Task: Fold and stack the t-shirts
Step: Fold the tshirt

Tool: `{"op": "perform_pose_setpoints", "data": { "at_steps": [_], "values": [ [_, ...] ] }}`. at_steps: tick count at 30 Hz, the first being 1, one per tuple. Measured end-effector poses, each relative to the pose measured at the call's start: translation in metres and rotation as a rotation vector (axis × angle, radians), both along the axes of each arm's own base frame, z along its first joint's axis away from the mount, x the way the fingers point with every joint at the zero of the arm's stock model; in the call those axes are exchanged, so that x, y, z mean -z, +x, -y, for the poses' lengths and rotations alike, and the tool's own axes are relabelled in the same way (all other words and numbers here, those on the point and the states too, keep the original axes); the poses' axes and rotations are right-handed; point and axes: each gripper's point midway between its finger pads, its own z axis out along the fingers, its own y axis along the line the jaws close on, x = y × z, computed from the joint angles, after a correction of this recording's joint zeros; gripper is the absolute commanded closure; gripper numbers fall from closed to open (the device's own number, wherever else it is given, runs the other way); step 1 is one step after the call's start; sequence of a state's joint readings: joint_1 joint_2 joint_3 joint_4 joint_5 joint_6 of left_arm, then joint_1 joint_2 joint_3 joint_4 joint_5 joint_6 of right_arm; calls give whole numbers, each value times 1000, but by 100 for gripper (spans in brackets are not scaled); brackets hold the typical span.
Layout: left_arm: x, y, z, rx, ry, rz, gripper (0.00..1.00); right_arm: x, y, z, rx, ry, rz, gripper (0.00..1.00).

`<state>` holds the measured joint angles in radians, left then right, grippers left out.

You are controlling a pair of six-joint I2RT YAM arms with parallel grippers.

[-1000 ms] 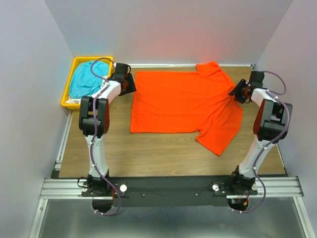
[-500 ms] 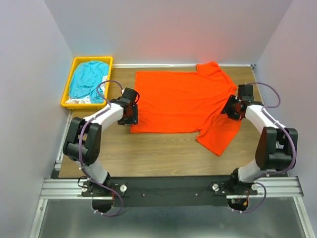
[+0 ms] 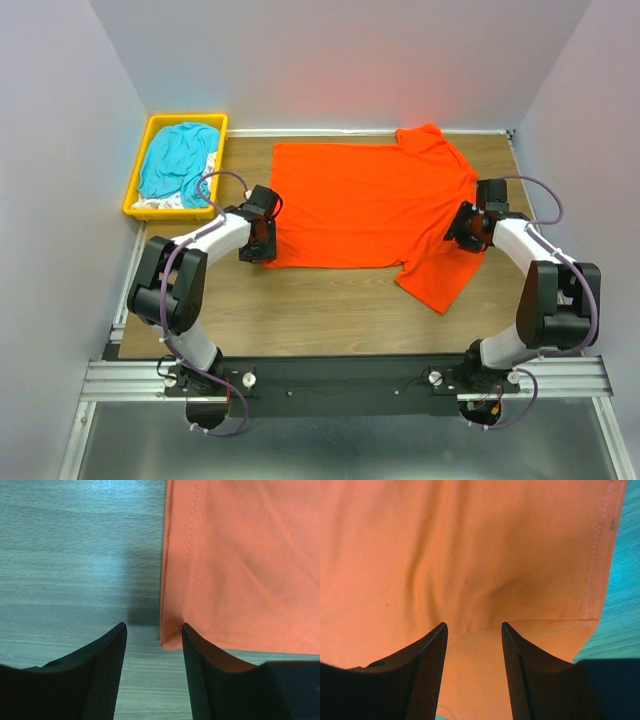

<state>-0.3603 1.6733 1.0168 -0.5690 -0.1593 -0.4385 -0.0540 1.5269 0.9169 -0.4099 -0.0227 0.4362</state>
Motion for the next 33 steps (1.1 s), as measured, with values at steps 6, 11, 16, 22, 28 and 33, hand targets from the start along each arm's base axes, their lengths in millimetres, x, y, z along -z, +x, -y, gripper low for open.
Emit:
{"op": "perform_pose_setpoints", "data": {
  "at_steps": [6, 11, 16, 22, 28, 33],
  "values": [
    [-5, -3, 3, 11, -12, 11, 44, 0, -5, 0, 2, -3, 2, 45],
    [-3, -7, 4, 15, -21, 8, 44, 3, -8, 1, 3, -5, -8, 45],
    [3, -12, 3, 18, -20, -7, 44, 4, -11, 2, 6, -11, -13, 45],
    [6, -13, 6, 31, -28, -5, 52, 7, -16, 5, 16, -28, -22, 45],
    [7, -11, 13, 52, -46, 7, 81, 5, -17, 14, 44, -72, -16, 46],
    [7, -10, 16, 57, -57, 13, 100, 1, -22, 33, 103, -165, -20, 46]
  ]
}}
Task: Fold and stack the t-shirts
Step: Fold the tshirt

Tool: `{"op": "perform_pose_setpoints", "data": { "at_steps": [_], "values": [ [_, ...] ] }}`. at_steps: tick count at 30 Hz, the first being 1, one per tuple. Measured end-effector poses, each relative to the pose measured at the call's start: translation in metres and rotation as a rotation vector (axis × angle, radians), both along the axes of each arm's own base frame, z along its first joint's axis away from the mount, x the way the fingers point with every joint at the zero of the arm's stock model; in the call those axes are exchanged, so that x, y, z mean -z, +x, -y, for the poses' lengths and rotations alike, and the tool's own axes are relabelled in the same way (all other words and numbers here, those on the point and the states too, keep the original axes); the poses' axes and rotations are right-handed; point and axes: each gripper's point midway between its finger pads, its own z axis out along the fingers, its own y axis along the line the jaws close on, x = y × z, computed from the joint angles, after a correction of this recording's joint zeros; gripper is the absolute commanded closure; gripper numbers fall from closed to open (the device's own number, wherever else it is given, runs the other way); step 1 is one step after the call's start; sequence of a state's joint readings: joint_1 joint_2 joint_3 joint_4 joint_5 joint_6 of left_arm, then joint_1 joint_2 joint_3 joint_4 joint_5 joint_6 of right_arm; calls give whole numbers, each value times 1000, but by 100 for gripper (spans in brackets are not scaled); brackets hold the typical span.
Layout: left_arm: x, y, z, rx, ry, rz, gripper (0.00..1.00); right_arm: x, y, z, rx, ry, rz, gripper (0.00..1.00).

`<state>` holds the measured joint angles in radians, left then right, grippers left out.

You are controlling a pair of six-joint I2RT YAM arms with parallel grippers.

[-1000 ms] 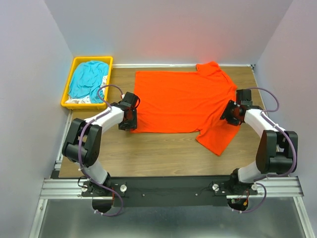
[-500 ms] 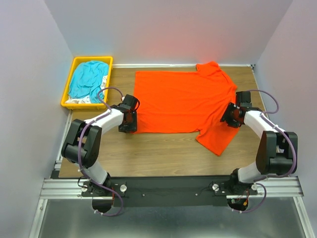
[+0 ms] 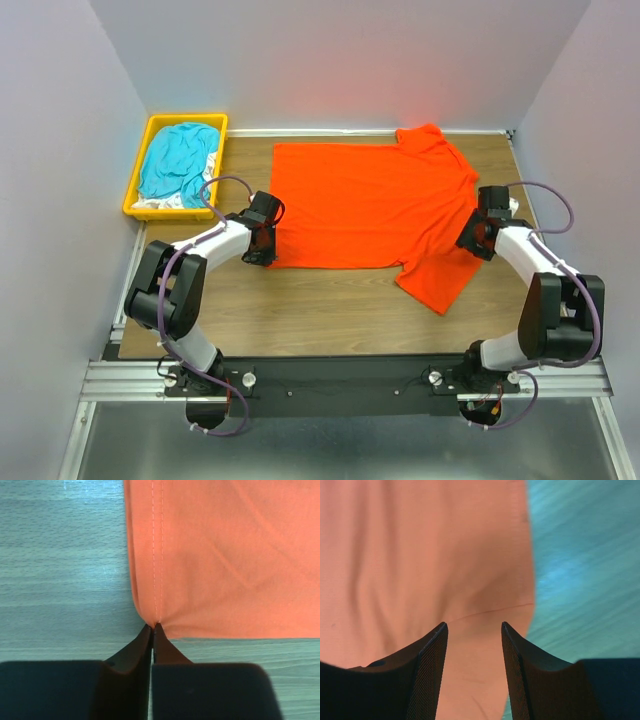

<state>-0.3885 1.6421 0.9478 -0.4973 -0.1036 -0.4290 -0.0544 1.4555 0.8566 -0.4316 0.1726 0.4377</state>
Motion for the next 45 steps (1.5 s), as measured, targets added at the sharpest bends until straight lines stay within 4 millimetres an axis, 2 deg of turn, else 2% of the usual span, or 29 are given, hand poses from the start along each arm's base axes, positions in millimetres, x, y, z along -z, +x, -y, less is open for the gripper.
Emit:
{"op": "perform_pose_setpoints", "data": {
  "at_steps": [6, 11, 16, 21, 32, 37, 45],
  "values": [
    [0, 0, 1, 5, -7, -2, 100, 2, -14, 32, 133, -45, -22, 50],
    [0, 0, 1, 13, -6, -1, 100, 13, -26, 47, 211, -29, -52, 57],
    [0, 0, 1, 22, -3, 0, 100, 29, -37, 48, 228, -5, -91, 57],
    [0, 0, 1, 31, -1, 0, 100, 36, -29, 42, 223, 41, -76, 57],
    [0, 1, 2, 44, -1, -1, 100, 29, -23, 43, 239, 59, -35, 57],
    [0, 2, 2, 46, 0, -2, 100, 19, -19, 45, 249, 59, 4, 57],
    [0, 4, 3, 48, 1, -3, 100, 24, -18, 46, 264, 65, -2, 57]
  ]
}}
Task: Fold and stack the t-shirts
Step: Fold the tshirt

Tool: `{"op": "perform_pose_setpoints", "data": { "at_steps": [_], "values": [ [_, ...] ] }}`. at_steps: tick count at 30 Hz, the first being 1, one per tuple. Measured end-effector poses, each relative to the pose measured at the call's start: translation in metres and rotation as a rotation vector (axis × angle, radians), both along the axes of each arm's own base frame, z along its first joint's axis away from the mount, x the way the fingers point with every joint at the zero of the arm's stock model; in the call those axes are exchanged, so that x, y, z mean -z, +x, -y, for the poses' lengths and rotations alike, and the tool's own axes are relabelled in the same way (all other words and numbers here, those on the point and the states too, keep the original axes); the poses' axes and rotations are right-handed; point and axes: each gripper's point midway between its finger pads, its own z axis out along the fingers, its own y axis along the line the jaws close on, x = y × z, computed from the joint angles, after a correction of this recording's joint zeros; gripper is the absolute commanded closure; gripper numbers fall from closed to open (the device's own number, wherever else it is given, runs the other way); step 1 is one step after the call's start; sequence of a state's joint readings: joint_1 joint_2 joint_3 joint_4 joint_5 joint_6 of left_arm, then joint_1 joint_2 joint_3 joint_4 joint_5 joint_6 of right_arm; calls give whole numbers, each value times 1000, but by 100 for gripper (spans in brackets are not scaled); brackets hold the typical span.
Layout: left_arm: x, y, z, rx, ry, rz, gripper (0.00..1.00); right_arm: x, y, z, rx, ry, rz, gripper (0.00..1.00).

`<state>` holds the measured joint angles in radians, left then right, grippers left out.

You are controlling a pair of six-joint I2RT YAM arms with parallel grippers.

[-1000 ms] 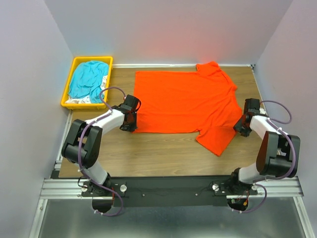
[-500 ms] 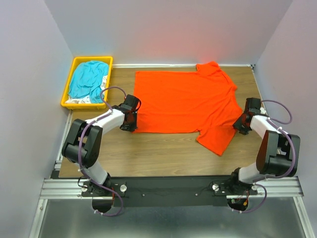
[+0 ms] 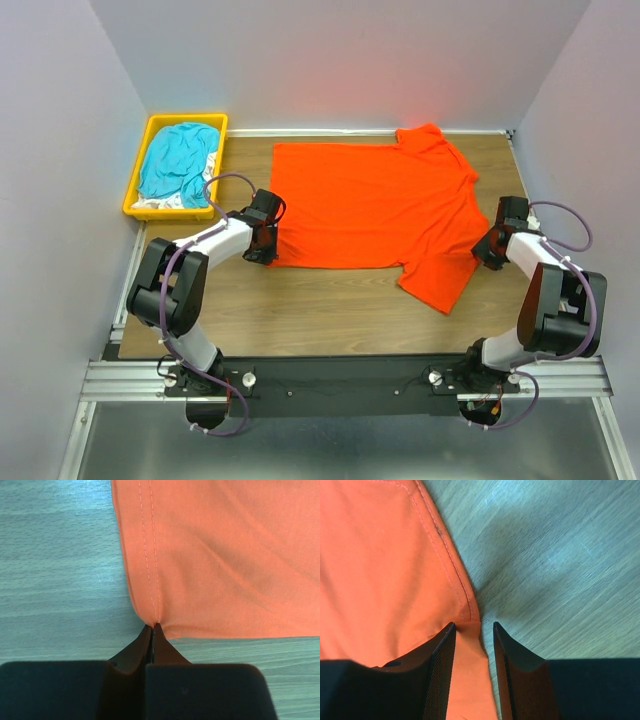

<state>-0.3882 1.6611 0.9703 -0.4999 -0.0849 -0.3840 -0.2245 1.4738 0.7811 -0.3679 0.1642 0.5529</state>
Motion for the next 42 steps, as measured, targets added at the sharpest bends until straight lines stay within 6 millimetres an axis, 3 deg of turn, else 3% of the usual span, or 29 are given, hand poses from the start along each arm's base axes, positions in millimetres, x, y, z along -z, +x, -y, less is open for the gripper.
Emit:
{"op": "perform_pose_setpoints", "data": {
  "at_steps": [11, 15, 18, 20, 28, 34, 42],
  "values": [
    [0, 1, 0, 3, 0, 1, 100, 12, 2, 5, 19, 14, -11, 63],
    [0, 1, 0, 3, -1, 0, 100, 13, 4, 6, 21, 16, 0, 75],
    [0, 1, 1, 4, -5, -1, 100, 13, 5, 6, 30, 26, 12, 93],
    [0, 1, 0, 3, -6, -2, 100, 12, 5, 7, 35, 28, 19, 99],
    [-1, -1, -1, 6, -16, -11, 100, 7, -13, 10, 60, 25, 6, 99],
    [-3, -16, -6, 13, -11, -47, 100, -5, -24, 10, 59, 17, -12, 99],
    [-13, -25, -16, -13, -29, -57, 100, -20, -17, 12, 44, 14, -17, 99]
  ]
}}
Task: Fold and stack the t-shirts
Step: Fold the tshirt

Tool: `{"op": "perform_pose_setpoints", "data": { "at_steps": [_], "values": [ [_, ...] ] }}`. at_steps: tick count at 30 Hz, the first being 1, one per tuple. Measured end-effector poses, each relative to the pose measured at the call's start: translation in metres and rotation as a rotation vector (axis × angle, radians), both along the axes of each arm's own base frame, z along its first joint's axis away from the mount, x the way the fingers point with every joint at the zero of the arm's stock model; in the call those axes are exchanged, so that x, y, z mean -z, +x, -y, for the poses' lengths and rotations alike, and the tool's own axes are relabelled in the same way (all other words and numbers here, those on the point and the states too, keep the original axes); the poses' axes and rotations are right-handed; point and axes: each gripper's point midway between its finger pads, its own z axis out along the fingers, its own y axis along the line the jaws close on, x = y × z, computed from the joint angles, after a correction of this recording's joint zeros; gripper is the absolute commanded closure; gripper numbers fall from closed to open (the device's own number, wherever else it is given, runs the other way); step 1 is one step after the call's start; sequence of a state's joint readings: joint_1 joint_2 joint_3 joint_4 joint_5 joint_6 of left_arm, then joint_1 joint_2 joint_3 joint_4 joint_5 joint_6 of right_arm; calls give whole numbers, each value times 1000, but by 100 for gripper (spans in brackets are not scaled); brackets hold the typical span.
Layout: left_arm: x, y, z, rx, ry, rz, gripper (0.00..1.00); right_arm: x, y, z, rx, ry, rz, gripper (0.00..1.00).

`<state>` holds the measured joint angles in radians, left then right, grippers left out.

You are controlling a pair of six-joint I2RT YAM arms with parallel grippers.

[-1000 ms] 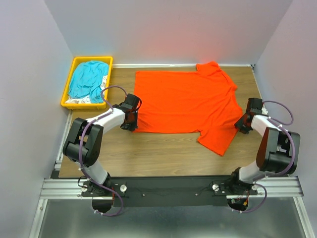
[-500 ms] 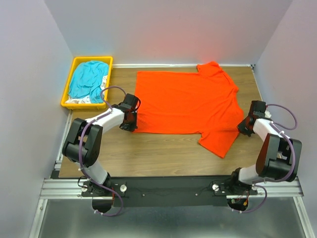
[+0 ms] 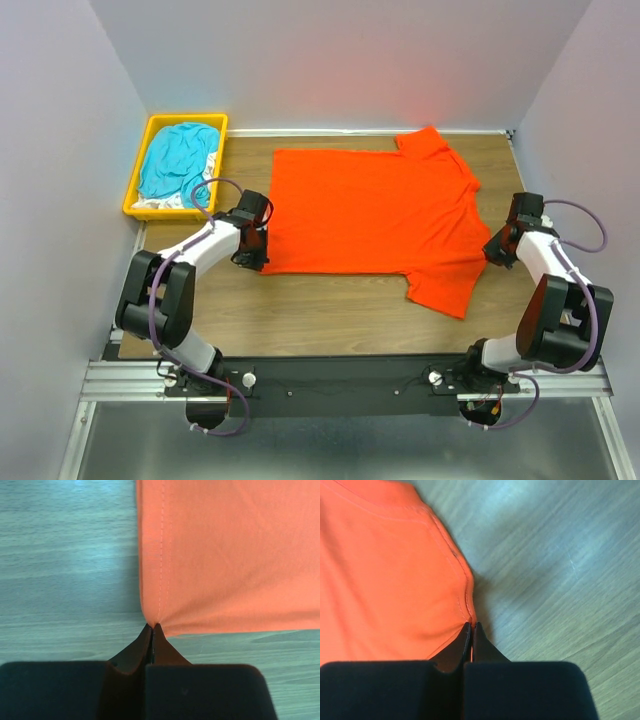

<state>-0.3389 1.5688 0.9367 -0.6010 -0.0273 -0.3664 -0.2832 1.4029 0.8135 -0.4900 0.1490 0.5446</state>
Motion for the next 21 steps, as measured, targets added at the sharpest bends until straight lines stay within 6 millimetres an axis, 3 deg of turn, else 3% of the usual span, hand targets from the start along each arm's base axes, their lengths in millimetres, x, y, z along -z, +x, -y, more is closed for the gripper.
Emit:
{"op": "perform_pose_setpoints", "data": {
  "at_steps": [6, 15, 21],
  "values": [
    [-14, 18, -6, -37, -21, 28, 100, -11, 21, 1, -43, 15, 8, 99],
    [-36, 74, 5, -10, -37, 114, 100, -35, 72, 9, -98, 16, 70, 99],
    [-47, 118, 15, -2, -48, 167, 100, -35, 91, 13, -112, 17, 72, 99]
  ]
}}
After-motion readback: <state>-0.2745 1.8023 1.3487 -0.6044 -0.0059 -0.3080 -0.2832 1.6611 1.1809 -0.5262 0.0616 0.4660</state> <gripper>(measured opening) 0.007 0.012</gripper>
